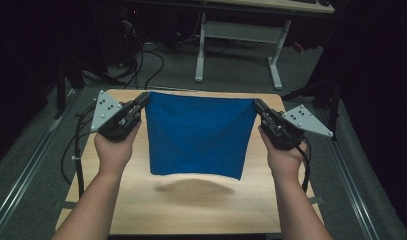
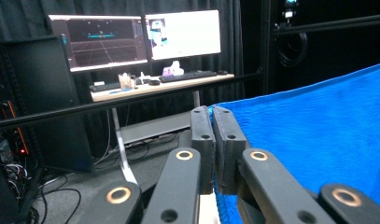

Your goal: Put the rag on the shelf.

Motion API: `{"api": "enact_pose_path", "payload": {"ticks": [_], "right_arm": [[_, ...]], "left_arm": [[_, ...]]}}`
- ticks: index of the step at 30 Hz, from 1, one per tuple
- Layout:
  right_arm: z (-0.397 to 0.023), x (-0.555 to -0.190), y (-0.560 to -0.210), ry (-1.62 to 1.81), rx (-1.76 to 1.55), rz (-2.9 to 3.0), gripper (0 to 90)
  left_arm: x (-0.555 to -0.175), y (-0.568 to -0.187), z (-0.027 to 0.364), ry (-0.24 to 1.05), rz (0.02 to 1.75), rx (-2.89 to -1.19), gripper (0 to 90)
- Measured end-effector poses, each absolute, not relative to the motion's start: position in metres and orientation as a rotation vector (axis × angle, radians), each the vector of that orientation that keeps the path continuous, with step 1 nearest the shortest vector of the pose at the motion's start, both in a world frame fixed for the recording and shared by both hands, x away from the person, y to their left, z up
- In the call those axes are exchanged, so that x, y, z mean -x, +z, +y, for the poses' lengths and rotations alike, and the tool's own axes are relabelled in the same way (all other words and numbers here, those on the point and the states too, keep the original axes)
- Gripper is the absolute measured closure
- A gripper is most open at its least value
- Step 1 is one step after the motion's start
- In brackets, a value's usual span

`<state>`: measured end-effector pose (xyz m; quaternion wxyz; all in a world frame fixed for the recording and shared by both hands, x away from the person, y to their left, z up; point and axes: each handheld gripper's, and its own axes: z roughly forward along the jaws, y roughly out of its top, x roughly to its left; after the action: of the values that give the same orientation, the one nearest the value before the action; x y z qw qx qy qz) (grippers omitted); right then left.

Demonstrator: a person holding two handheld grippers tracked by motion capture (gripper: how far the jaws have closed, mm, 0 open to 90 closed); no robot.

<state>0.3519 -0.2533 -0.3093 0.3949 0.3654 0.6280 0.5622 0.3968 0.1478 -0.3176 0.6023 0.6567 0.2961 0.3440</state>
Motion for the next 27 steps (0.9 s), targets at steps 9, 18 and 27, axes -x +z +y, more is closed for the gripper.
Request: {"api": "enact_pose_path", "payload": {"ticks": [9,18,27], "right_arm": [[-0.258,-0.380,-0.305,1.413,-0.968,1.580,88.0],[-0.260,-0.415,-0.298,1.414,-1.016,1.546,88.0],[-0.259,-0.458,-0.301,1.352,-1.059,1.575,88.0]], "left_arm": [[-0.424,-0.312,0.136,0.866,0.677,-1.569,88.4],[-0.462,-0.303,0.126,0.888,0.716,-1.599,88.3],[-0.497,-0.308,0.120,0.911,0.753,-1.627,88.2]]}}
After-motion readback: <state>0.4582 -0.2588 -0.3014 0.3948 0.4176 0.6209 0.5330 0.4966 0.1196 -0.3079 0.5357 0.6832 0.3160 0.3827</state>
